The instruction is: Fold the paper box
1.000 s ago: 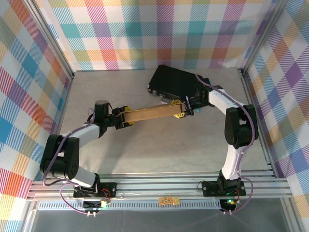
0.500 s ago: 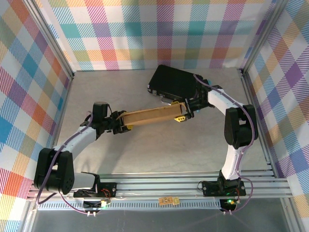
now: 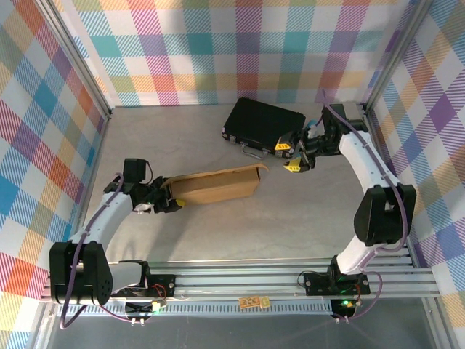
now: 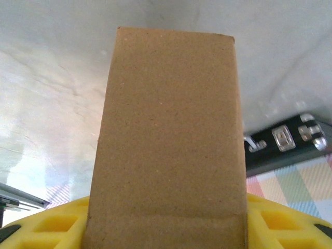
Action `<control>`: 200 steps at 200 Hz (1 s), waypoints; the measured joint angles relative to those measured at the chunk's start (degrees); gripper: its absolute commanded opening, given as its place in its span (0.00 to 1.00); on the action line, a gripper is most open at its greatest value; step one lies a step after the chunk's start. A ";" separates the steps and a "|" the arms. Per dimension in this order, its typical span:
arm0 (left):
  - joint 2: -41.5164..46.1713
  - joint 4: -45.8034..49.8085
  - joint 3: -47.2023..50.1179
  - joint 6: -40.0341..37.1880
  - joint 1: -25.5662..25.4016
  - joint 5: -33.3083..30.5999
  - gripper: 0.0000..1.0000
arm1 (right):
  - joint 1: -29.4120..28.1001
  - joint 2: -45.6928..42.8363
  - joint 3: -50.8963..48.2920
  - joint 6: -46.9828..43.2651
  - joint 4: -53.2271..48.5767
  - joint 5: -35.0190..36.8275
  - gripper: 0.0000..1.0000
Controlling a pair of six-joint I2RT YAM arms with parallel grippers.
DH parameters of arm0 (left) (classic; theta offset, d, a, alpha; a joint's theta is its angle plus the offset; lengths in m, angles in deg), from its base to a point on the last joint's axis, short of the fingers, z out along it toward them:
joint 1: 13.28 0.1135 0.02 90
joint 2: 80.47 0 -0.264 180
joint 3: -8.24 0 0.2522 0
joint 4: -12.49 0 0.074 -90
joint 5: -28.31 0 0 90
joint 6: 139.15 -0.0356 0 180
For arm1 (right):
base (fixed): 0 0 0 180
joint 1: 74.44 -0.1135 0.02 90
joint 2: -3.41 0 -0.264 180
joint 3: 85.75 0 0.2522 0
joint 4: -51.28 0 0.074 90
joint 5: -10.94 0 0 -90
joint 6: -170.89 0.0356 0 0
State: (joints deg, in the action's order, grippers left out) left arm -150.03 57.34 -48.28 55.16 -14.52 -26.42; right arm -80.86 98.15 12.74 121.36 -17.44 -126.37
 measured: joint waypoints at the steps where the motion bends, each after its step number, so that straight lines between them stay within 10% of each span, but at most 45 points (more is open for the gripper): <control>1: 0.00 0.17 -0.02 -0.07 0.02 -0.02 0.16 | 0.00 -0.09 -0.02 -0.09 0.00 0.07 0.63; 44: 0.39 8.09 -1.79 -2.62 1.49 0.24 0.16 | -4.17 -8.28 -3.32 -12.66 3.76 11.63 0.37; 98: -3.06 13.94 -5.68 -6.05 4.31 0.17 0.16 | -15.45 -23.21 -16.33 -37.86 14.86 21.46 0.46; 200: -8.48 16.22 -9.81 -10.12 4.92 0.26 0.17 | -21.51 -11.02 -8.72 -56.63 12.33 28.92 0.37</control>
State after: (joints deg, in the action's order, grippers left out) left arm -158.51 73.56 -58.10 45.04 -9.60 -26.16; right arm -102.36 87.13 4.02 64.72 -5.11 -97.45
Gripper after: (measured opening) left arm 0.533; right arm 0.403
